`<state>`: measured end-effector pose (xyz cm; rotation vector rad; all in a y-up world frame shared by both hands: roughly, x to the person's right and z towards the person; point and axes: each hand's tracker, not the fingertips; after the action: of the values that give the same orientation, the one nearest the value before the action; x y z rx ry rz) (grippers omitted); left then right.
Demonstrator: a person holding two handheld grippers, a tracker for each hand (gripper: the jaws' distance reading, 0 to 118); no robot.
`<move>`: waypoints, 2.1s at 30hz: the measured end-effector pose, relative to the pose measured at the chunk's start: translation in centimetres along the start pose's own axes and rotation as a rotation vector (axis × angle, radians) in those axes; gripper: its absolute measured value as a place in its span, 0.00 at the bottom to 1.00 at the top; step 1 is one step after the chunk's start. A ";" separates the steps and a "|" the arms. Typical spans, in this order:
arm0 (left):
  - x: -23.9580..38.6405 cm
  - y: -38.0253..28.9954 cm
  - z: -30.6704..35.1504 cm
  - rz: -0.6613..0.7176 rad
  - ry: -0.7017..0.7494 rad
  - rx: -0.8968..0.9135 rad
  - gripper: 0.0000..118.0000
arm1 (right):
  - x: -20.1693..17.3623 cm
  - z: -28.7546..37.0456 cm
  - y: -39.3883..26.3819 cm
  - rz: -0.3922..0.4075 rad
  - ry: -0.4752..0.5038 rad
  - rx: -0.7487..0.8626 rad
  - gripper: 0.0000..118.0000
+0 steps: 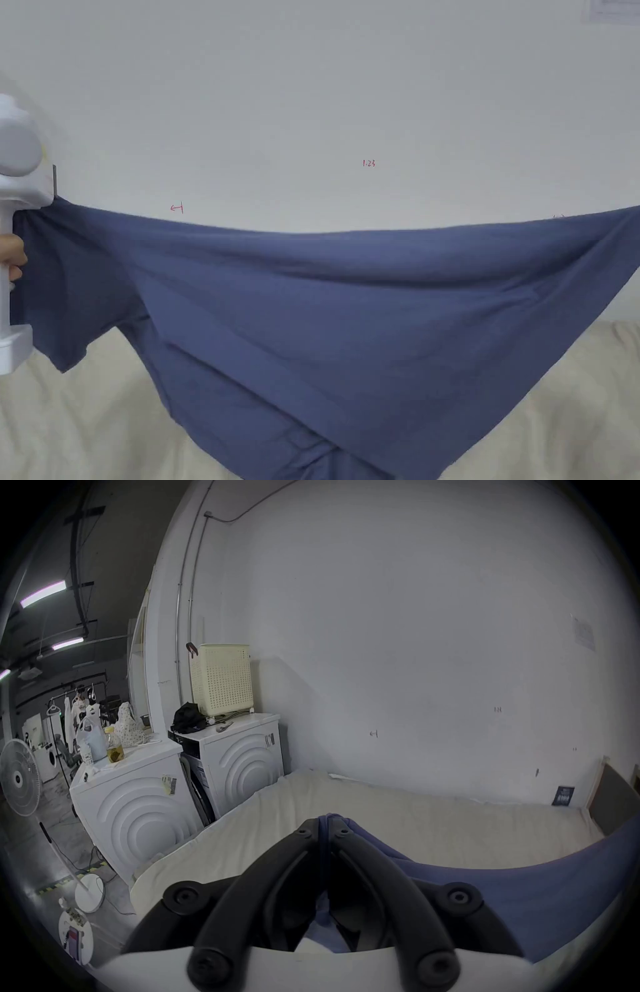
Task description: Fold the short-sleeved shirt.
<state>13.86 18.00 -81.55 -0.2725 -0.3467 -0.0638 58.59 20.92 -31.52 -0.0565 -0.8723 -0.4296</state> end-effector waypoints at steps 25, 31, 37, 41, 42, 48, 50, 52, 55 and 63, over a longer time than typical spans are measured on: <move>4.9 -1.1 -7.4 -0.009 -0.042 0.006 0.04 | 3.3 -7.4 -1.5 0.055 -0.073 -0.071 0.02; 3.4 -12.6 -5.6 -0.063 -0.058 -0.176 0.04 | 6.8 -4.7 -11.4 0.049 -0.112 -0.239 0.02; 0.0 -22.4 -1.1 -0.099 -0.058 -0.335 0.04 | 10.5 0.0 -22.3 0.010 -0.165 -0.400 0.02; -2.5 -28.0 2.9 -0.127 -0.054 -0.414 0.04 | 12.4 3.8 -29.0 0.034 -0.206 -0.516 0.02; -2.9 -29.0 3.7 -0.154 -0.044 -0.429 0.04 | 12.9 4.6 -30.3 0.037 -0.218 -0.527 0.02; -6.7 -33.0 8.8 -0.162 -0.047 -0.472 0.04 | 15.4 9.9 -36.6 0.010 -0.264 -0.612 0.02; -7.8 -34.2 10.6 -0.244 -0.012 -0.462 0.04 | 16.0 11.6 -37.9 0.007 -0.267 -0.616 0.02; -9.0 -35.3 12.4 -0.297 0.057 -0.434 0.04 | 16.7 12.7 -38.5 0.000 -0.279 -0.620 0.02; -11.9 -36.1 14.1 -0.243 0.055 -0.441 0.04 | 18.0 13.8 -38.9 -0.070 -0.263 -0.626 0.02; -14.0 -34.7 16.5 -0.097 -0.101 -0.436 0.04 | 15.2 13.6 -38.6 0.055 -0.240 -0.581 0.82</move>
<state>-8.38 -10.66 -62.67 -0.6922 -0.4454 -0.2228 42.28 -16.58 -16.11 -0.6770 -0.9545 -0.6221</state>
